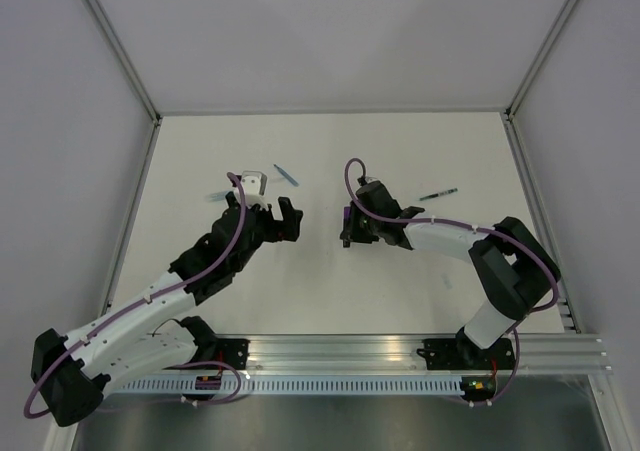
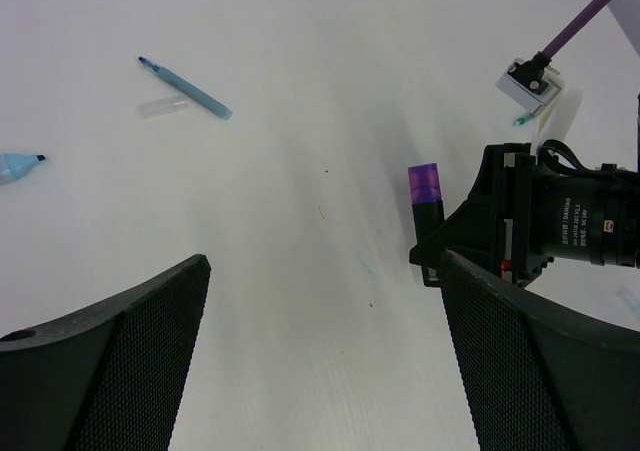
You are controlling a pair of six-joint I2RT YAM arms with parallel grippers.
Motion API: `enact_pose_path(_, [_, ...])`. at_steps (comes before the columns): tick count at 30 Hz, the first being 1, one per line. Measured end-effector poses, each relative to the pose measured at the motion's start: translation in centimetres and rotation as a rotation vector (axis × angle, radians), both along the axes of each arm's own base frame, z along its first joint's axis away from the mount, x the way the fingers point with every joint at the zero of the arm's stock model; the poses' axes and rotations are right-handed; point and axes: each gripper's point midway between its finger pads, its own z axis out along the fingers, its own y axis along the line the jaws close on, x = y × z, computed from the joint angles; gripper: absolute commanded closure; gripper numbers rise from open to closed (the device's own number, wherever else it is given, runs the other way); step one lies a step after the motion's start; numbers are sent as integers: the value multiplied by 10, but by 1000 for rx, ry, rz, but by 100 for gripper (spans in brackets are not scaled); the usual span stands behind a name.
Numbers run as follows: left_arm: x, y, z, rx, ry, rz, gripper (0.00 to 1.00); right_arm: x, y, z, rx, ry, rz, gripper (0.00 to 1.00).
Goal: Insert the pens into the pen caps
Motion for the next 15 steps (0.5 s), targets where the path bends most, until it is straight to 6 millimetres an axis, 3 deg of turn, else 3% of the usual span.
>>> enact_pose_path(9, [2,0,-9,33,12,2,0,3,-12,-11,-63,8,-44,76])
enact_pose_path(15, [2,0,-9,34,12,2,0,-3,-20,-29,-130,50,-39,68])
